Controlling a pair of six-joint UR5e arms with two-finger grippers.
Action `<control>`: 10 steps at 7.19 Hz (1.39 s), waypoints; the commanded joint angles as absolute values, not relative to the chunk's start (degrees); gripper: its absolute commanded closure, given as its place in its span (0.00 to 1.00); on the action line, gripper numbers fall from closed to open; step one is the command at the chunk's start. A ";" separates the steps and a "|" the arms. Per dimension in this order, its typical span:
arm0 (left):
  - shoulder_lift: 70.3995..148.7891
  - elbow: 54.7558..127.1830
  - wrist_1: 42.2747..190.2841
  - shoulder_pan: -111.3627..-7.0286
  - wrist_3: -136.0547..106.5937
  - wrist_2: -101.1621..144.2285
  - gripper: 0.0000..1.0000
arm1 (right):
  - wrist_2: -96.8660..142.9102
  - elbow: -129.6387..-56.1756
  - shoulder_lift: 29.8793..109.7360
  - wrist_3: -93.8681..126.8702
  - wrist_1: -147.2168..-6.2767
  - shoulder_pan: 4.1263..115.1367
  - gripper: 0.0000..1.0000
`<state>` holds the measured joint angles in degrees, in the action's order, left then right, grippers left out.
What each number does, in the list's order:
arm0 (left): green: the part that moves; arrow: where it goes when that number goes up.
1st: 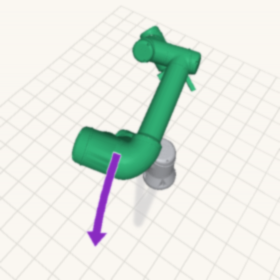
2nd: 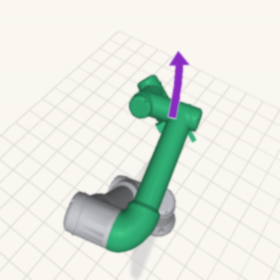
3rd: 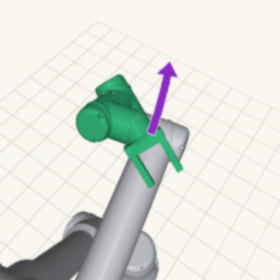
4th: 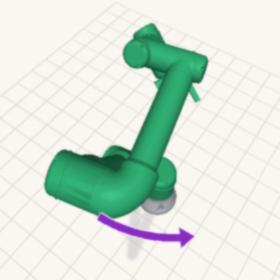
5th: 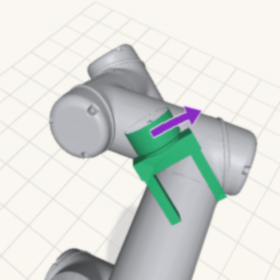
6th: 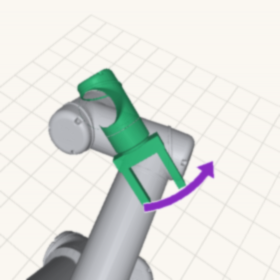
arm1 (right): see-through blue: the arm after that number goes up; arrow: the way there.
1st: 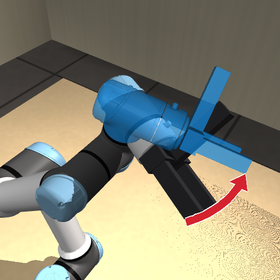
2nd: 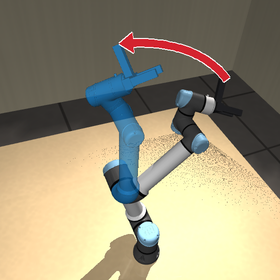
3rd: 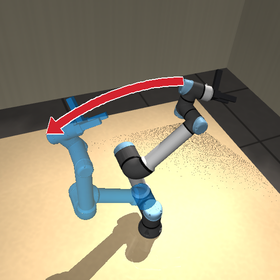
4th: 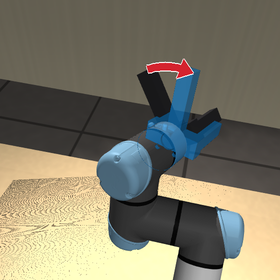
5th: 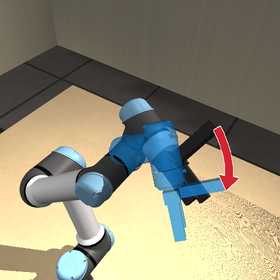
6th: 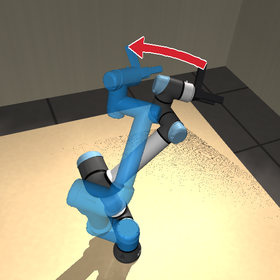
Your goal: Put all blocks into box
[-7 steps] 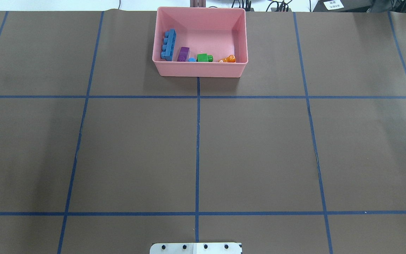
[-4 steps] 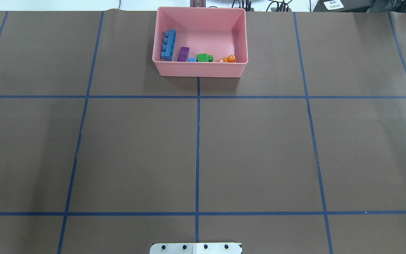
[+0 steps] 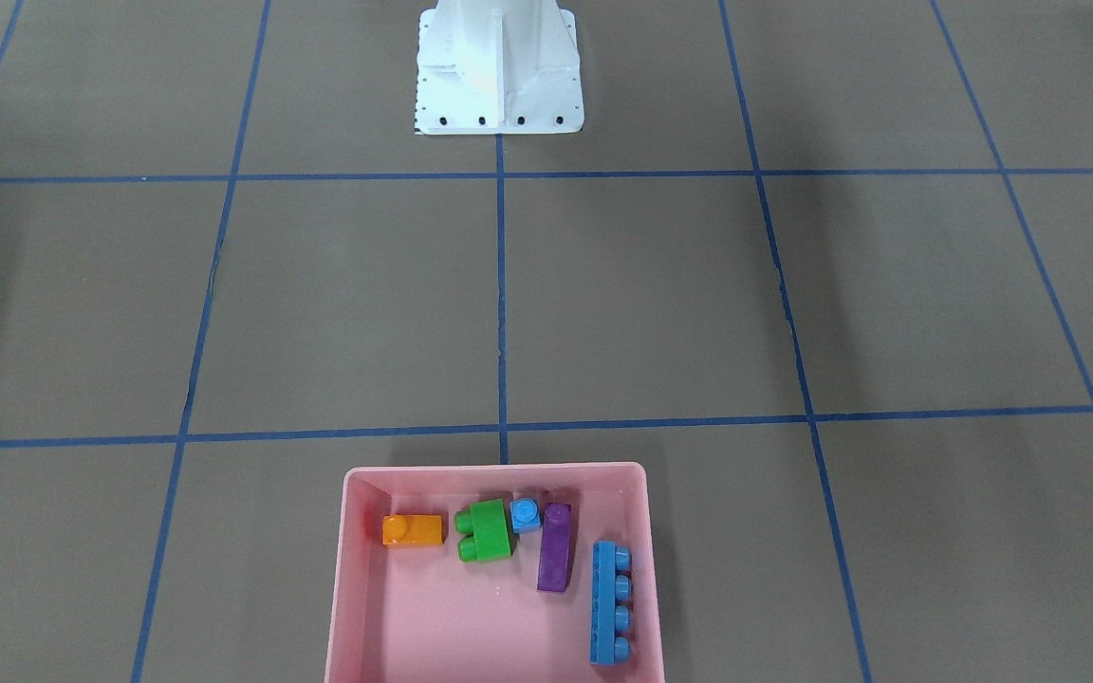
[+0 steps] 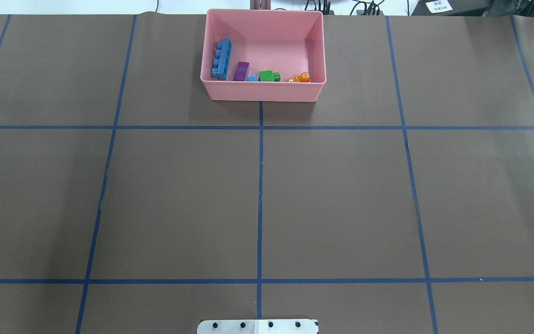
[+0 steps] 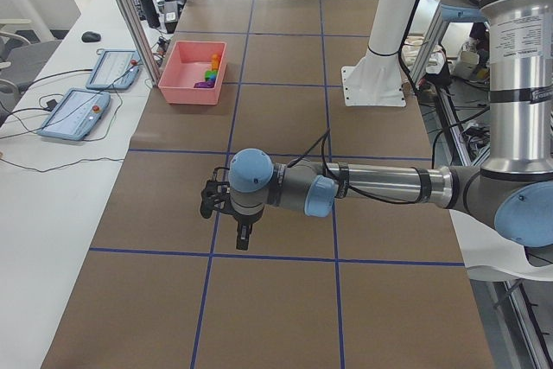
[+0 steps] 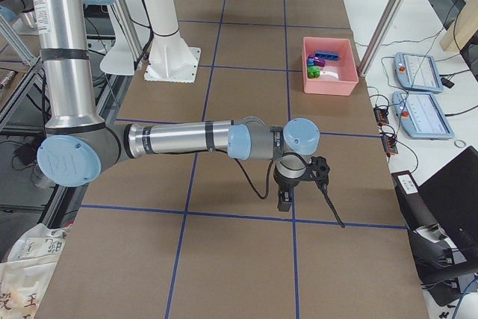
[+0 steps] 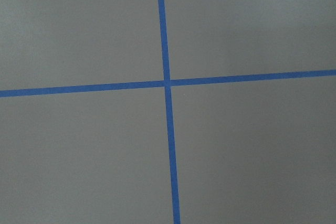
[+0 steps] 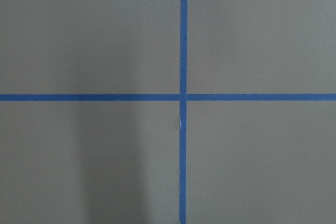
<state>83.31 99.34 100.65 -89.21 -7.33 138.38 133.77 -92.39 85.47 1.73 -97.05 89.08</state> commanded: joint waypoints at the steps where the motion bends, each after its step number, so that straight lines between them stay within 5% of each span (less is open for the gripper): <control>1: 82.97 100.55 100.11 -87.28 -9.23 131.78 0.00 | 133.33 -92.29 85.34 1.85 -97.03 88.95 0.00; 5: 81.91 103.01 97.91 -86.75 -2.06 131.22 0.00 | 133.77 -92.63 84.56 1.23 -97.20 88.95 0.00; 10: 77.18 107.57 98.44 -86.75 -2.19 133.76 0.00 | 132.19 -101.87 91.76 0.88 -96.94 85.28 0.00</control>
